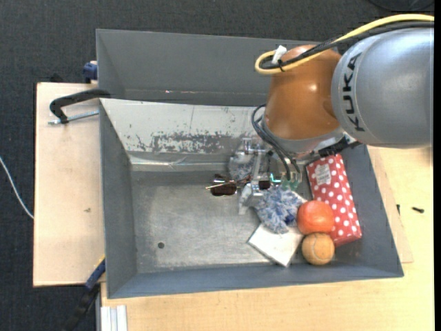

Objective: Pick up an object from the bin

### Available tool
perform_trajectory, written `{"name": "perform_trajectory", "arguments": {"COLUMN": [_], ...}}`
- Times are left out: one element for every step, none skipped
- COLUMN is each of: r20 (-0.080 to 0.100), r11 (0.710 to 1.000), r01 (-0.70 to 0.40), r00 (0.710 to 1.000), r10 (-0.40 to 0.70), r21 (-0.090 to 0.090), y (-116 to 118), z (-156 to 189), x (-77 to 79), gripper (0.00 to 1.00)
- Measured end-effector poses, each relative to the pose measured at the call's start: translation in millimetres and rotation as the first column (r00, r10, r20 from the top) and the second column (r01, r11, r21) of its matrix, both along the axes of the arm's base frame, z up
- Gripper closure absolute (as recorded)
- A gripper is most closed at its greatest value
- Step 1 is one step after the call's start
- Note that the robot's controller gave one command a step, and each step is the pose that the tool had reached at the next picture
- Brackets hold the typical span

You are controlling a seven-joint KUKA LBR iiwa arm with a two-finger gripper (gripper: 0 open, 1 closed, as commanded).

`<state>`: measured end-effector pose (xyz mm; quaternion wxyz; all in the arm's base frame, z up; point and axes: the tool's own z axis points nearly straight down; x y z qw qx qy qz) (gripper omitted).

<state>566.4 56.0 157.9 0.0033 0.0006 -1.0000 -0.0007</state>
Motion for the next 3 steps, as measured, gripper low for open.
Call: {"name": "perform_trajectory", "arguments": {"r20": [0.008, 0.012, 0.011], "r11": [1.0, 0.994, 0.99], "r01": [0.001, -0.105, -0.144], "r00": [1.0, 0.994, 0.99], "r10": [-0.001, 0.105, 0.143], "r21": [0.0, -0.001, 0.001], "y": [0, -13, -27], "z": [4, -43, -87], "x": [1.9, 15.7, 32.4], "gripper": [0.0, 0.0, 0.0]}}
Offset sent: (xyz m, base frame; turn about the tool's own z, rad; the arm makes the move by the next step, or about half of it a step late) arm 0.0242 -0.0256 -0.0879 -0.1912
